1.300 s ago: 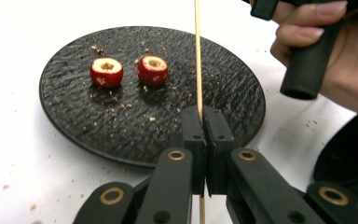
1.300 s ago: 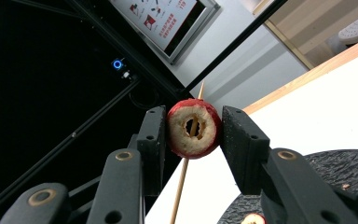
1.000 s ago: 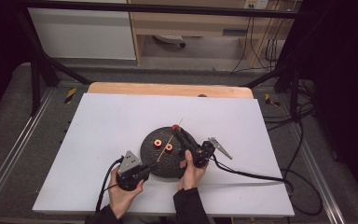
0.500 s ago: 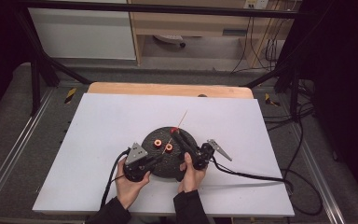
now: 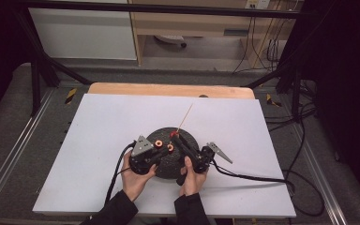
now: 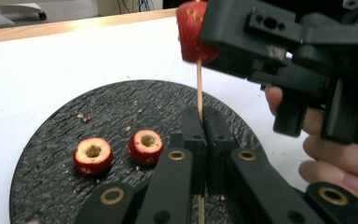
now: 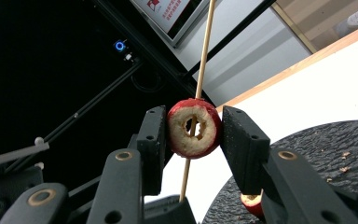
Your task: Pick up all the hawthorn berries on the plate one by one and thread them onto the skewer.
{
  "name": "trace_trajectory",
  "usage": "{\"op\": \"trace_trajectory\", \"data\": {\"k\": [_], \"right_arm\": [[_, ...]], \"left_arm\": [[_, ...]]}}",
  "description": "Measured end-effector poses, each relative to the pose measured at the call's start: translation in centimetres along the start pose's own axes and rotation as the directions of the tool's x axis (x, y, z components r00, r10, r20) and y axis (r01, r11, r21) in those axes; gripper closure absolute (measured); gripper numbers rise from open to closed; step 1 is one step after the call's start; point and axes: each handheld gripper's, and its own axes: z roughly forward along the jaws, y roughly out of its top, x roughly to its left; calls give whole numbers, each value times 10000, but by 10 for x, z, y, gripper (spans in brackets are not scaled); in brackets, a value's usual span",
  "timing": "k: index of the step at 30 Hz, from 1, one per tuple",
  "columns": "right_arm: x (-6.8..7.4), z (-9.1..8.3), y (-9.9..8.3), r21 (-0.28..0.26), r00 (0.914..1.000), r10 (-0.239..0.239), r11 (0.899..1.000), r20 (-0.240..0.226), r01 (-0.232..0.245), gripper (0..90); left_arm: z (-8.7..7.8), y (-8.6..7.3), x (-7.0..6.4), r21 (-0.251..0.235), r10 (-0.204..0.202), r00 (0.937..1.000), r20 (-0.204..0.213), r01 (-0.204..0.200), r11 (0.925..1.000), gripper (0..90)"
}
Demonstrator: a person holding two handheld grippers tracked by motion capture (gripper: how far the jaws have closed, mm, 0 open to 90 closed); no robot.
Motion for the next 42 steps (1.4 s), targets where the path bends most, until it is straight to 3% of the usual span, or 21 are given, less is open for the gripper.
{"op": "trace_trajectory", "data": {"k": [8,15,20,25,29,34,42], "right_arm": [[1,-1,0,182,9997,-182,9997,141,179,603],[2,-2,9,640,9953,-920,9939,315,899,374],[1,0,16,1615,9866,-1606,9747,271,1543,224],[-2,0,21,2714,9696,-2416,9365,397,2222,129],[-5,0,24,3653,9549,-2937,8943,432,2585,82],[-9,0,27,4658,9413,-3369,8366,225,2883,61],[-14,2,35,5785,9076,-4197,7426,94,3374,70]], "left_arm": [[-2,-1,1,122,22,9999,137,-24,9999,888],[-14,-12,10,291,83,9997,210,-89,9995,888],[-27,-22,19,528,78,9998,190,-88,9986,888],[-43,-30,29,767,110,9999,106,-118,9970,888],[-56,-37,37,890,44,9999,157,-58,9960,887],[-68,-49,48,1152,-56,10000,76,47,9933,886],[-86,-63,59,1329,87,9999,-55,-79,9911,886]]}}
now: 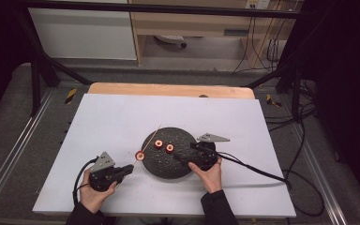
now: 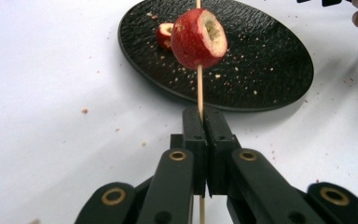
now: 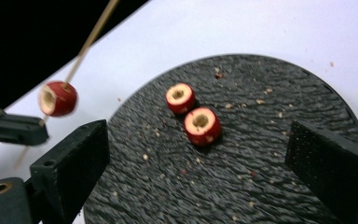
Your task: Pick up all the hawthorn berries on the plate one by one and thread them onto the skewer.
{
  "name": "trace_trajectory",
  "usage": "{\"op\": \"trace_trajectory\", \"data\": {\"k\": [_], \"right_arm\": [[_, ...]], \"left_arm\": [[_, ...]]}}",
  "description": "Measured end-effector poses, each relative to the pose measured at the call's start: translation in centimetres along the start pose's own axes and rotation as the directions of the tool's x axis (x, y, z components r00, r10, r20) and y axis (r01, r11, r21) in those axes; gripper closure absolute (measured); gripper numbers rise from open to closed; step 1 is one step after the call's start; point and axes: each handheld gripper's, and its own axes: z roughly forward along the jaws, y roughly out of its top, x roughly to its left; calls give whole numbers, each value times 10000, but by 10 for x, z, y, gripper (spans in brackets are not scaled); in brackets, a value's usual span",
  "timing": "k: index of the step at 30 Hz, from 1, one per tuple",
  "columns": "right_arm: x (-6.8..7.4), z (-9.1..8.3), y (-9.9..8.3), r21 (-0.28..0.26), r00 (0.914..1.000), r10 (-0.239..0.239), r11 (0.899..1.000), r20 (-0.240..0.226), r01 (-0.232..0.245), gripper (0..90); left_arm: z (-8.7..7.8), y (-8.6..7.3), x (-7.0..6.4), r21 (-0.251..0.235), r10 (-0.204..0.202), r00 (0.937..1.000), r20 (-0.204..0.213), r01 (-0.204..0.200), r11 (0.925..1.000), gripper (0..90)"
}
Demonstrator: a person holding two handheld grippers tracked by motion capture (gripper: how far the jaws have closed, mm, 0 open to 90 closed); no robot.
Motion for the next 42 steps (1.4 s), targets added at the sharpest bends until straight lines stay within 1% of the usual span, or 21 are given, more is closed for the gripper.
{"op": "trace_trajectory", "data": {"k": [3,5,9,13,14,16,18,20,21,23,24,25,27,28,30,32,34,36,39,40,42], "right_arm": [[1,3,3,564,9991,-389,9977,139,380,64],[2,6,6,980,9974,-712,9928,133,695,51],[7,13,14,1811,9904,-1380,9743,98,1340,26],[11,18,22,2233,9819,-1893,9574,63,1832,22],[12,20,24,2373,9796,-2009,9517,24,1947,21],[14,23,29,2672,9717,-2361,9365,18,2270,28],[14,27,32,2971,9633,-2686,9200,32,2555,46],[15,31,35,3231,9541,-2993,9022,-77,2856,70],[15,33,36,3345,9528,-3031,8966,-146,2903,78],[15,37,39,3464,9515,-3065,8900,-273,2966,103],[15,39,41,3515,9480,-3168,8845,-302,3067,118],[15,41,42,3605,9435,-3297,8767,-317,3185,134],[16,45,45,3775,9402,-3392,8671,-307,3251,173],[16,46,46,3877,9377,-3455,8598,-371,3322,196],[16,50,49,4055,9352,-3517,8496,-410,3373,226],[16,54,51,4170,9328,-3590,8433,-326,3391,269],[16,58,54,4269,9321,-3610,8385,-304,3387,288],[15,61,55,4284,9303,-3643,8344,-432,3467,321],[16,67,55,4493,9269,-3721,8205,-496,3534,361],[15,70,55,4590,9257,-3741,8138,-553,3563,372],[16,73,55,4700,9250,-3751,8069,-602,3578,393]], "left_arm": [[-4,-2,2,-3,54,10000,0,-54,10000,886],[-7,-2,3,-11,91,10000,24,-91,10000,887],[-10,-4,5,-39,92,9999,54,-92,10000,886],[-11,-5,6,9,132,9999,50,-132,9999,886],[-11,-5,6,16,121,9999,40,-121,9999,886],[-11,-6,7,67,100,9999,43,-100,9999,886],[-10,-7,8,72,60,10000,27,-60,10000,886],[-10,-7,9,122,40,10000,24,-40,9999,887],[-10,-7,8,121,38,10000,28,-38,9999,886],[-9,-7,8,119,50,10000,43,-51,9999,886],[-9,-7,8,137,71,10000,47,-71,9999,886],[-9,-7,7,138,69,10000,49,-69,9999,886],[-9,-7,8,97,34,10000,41,-34,9999,886],[-10,-7,8,96,35,10000,43,-35,9999,886],[-10,-7,8,97,33,10000,44,-34,9999,886],[-10,-7,8,97,28,10000,44,-28,9999,886],[-10,-6,8,113,57,10000,51,-58,9999,886],[-10,-6,8,111,45,10000,54,-46,9999,886],[-10,-7,9,121,24,10000,40,-24,9999,886],[-10,-7,9,111,22,10000,39,-23,9999,886],[-10,-6,9,96,29,10000,43,-29,9999,886]]}}
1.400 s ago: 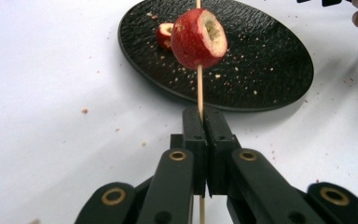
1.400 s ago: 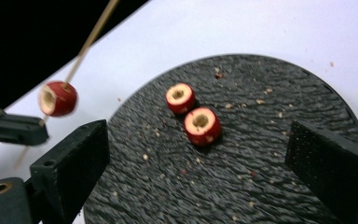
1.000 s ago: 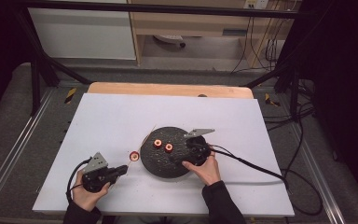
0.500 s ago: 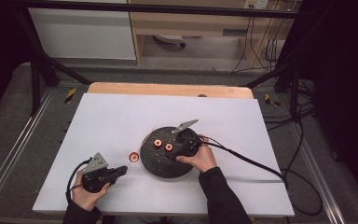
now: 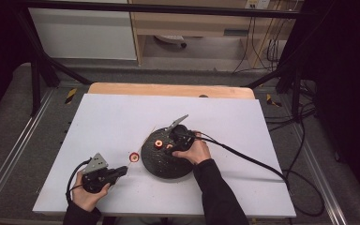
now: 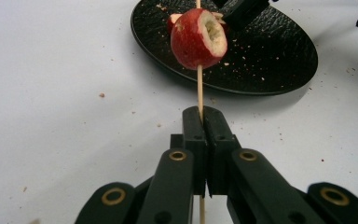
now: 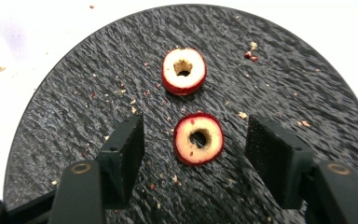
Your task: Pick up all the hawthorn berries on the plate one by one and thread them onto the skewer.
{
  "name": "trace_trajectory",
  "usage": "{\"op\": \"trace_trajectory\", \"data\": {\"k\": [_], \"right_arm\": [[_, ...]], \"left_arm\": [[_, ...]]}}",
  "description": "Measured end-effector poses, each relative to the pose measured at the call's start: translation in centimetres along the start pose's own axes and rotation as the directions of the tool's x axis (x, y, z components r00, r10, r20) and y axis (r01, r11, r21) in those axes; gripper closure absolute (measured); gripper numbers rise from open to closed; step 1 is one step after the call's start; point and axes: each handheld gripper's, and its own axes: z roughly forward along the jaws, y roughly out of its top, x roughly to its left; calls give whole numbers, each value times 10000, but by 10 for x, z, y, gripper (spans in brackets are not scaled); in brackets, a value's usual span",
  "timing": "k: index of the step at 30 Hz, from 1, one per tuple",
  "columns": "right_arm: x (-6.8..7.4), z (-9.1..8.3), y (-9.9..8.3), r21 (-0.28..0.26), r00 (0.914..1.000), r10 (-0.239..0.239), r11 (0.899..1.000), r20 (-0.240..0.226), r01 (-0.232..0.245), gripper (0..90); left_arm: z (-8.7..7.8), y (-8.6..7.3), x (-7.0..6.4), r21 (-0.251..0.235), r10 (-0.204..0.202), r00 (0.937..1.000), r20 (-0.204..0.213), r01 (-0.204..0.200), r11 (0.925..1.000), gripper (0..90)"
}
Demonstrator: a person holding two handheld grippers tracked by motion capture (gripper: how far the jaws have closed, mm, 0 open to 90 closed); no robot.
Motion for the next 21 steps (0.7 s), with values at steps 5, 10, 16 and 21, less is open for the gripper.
{"op": "trace_trajectory", "data": {"k": [5,10,16,21], "right_arm": [[-4,6,2,230,9998,106,9997,-167,-102,461],[-8,8,3,473,9994,191,9987,-304,-176,543],[-11,11,3,688,9986,203,9975,-480,-170,615],[-11,10,3,744,9982,341,9968,-485,-305,621]], "left_arm": [[0,0,0,-16,-9,10000,-9,9,10000,886],[0,0,0,-10,-7,10000,-9,7,10000,886],[0,0,0,-16,-9,10000,-25,9,10000,886],[-1,1,0,-20,-3,10000,-28,3,10000,886]]}}
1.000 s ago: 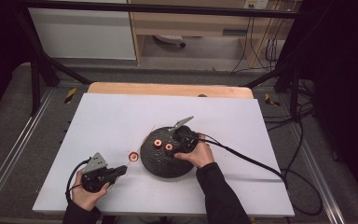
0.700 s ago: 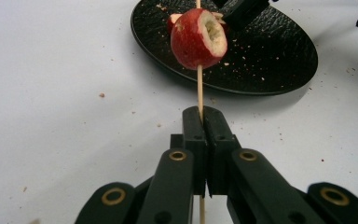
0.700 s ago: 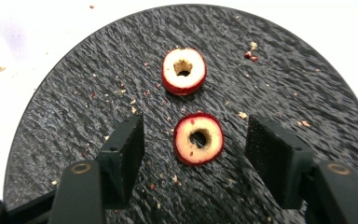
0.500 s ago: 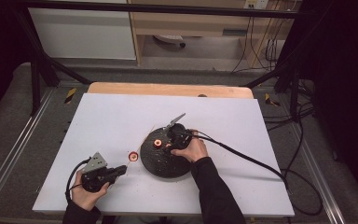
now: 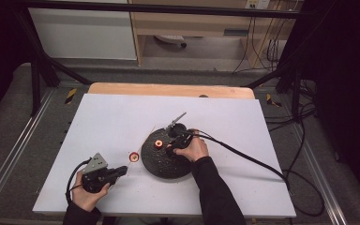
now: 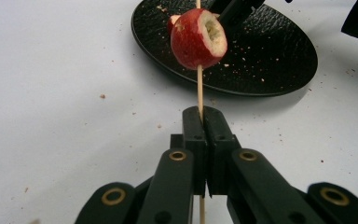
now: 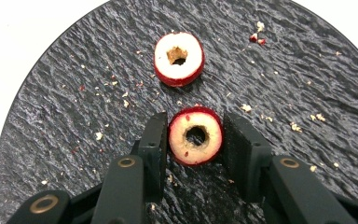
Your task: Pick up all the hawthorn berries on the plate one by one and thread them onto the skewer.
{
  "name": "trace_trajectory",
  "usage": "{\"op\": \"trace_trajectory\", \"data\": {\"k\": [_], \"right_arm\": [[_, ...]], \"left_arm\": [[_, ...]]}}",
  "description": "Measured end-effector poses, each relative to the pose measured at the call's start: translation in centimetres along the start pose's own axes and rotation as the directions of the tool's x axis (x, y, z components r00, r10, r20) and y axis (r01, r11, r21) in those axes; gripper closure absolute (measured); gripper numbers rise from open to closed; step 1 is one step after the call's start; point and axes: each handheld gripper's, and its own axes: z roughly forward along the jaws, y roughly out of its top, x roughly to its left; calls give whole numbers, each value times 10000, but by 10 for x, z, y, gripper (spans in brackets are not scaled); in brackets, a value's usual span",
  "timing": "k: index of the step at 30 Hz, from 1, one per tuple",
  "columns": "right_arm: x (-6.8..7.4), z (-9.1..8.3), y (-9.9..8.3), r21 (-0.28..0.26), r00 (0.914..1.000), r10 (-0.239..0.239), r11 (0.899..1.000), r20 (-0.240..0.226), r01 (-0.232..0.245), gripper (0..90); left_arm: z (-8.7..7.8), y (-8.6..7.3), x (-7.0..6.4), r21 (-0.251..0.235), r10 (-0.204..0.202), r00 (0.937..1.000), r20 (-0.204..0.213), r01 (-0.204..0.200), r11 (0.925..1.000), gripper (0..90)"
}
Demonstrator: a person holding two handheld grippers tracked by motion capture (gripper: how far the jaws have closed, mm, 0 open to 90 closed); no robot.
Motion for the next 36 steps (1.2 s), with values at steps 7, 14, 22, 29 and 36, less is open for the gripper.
{"op": "trace_trajectory", "data": {"k": [7,14,22,29,36], "right_arm": [[2,-7,0,-267,9995,308,9992,-121,-311,624],[5,-19,0,-711,9978,645,9953,-123,-652,623],[11,-37,-1,-1954,9929,1126,9736,-377,-1179,625],[10,-55,-11,-3191,9740,2082,9204,-895,-2260,625],[8,-66,-31,-4406,9376,2952,8279,-1837,-3470,625]], "left_arm": [[0,0,0,-13,4,10000,-3,-4,10000,886],[-1,0,-1,-49,15,10000,-22,-15,10000,886],[-2,1,-1,-101,-11,10000,-51,11,9999,886],[-2,1,-2,-160,-4,10000,-49,3,9999,886],[-2,1,-3,-160,16,10000,-35,-16,9999,886]]}}
